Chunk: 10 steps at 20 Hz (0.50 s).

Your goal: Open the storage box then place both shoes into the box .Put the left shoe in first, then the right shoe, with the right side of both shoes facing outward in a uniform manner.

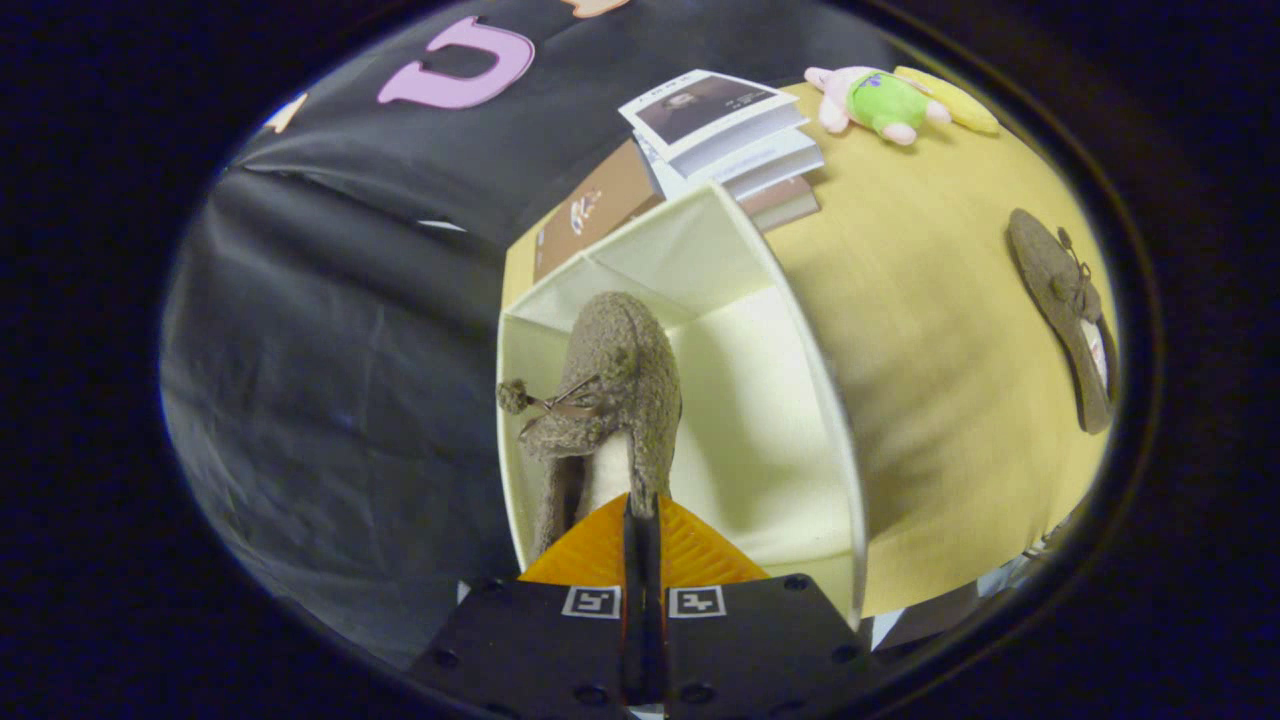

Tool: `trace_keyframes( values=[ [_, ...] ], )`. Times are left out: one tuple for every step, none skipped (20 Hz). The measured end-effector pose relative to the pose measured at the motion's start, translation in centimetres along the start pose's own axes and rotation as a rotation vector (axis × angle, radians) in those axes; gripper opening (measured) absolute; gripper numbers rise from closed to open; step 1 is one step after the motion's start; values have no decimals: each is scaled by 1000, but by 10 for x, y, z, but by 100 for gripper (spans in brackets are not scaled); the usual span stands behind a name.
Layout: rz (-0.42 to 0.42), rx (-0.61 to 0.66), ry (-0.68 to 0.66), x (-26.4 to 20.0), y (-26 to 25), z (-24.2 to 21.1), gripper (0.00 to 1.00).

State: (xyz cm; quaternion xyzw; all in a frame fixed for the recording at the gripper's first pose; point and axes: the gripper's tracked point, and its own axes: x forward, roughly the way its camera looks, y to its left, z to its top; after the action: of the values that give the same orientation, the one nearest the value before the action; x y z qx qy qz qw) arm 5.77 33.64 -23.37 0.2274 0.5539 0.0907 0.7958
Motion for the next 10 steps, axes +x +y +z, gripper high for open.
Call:
trace_keyframes(
  values=[
    [-27,-14,5,8,-1,-1,4],
    [-51,-26,8,16,-3,-2,4],
    [-74,-33,14,22,-5,-5,4],
    [-94,-38,18,28,-6,-6,4],
    [-111,-43,26,35,-8,-9,4],
    [-123,-47,36,40,-9,-12,4],
    [-139,-54,45,44,-10,-14,4],
    [-159,-59,49,47,-12,-15,4],
    [-172,-69,52,49,-14,-15,4],
    [-167,-85,55,51,-11,-14,4]
  ],
)
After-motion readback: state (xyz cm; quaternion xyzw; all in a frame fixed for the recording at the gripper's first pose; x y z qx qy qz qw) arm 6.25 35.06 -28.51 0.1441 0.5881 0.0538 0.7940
